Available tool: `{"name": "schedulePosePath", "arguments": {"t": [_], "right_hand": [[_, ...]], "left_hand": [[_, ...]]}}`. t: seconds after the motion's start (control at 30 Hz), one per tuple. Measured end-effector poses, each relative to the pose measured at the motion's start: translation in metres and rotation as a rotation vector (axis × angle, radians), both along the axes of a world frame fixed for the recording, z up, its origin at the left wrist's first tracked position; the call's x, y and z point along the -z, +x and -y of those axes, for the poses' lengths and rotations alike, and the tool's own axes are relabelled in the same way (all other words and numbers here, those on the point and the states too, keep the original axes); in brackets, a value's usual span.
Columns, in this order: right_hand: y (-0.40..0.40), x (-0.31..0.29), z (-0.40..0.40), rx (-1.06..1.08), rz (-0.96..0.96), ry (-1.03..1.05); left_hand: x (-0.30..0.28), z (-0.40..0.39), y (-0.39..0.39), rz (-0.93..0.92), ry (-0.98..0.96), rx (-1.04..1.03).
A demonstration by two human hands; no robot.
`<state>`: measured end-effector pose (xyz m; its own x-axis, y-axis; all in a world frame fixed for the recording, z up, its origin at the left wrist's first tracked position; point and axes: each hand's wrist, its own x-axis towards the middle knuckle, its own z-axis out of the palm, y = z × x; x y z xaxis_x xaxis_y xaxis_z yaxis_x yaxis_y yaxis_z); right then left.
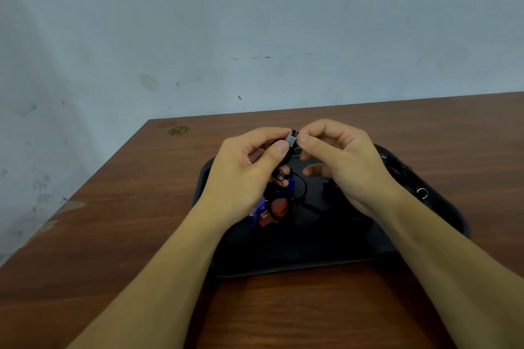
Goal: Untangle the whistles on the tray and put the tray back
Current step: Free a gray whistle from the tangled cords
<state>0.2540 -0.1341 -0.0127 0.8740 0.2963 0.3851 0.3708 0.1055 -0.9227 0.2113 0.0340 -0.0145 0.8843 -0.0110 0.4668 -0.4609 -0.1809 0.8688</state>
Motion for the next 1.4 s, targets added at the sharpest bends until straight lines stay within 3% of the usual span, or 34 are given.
{"name": "schedulePosePath", "arguments": {"t": [0.27, 0.57, 0.93, 1.23, 1.4], "right_hand": [[-0.001, -0.001, -0.002, -0.008, -0.091, 0.051], [0.0, 0.001, 0.0, 0.119, 0.231, -0.103], [0.001, 0.004, -0.001, 0.248, 0.412, -0.187], [-0.002, 0.002, -0.01, 0.159, 0.254, -0.007], [-0.002, 0.001, -0.011, 0.139, 0.281, 0.008]], "left_hand": [[-0.001, -0.002, 0.0, 0.022, 0.154, -0.048], [0.0, -0.001, 0.001, 0.038, 0.123, -0.047], [-0.001, 0.001, -0.002, 0.09, 0.155, -0.078], [0.002, 0.004, 0.001, 0.174, 0.19, -0.139], [0.002, 0.009, 0.001, 0.209, 0.183, -0.166]]}}
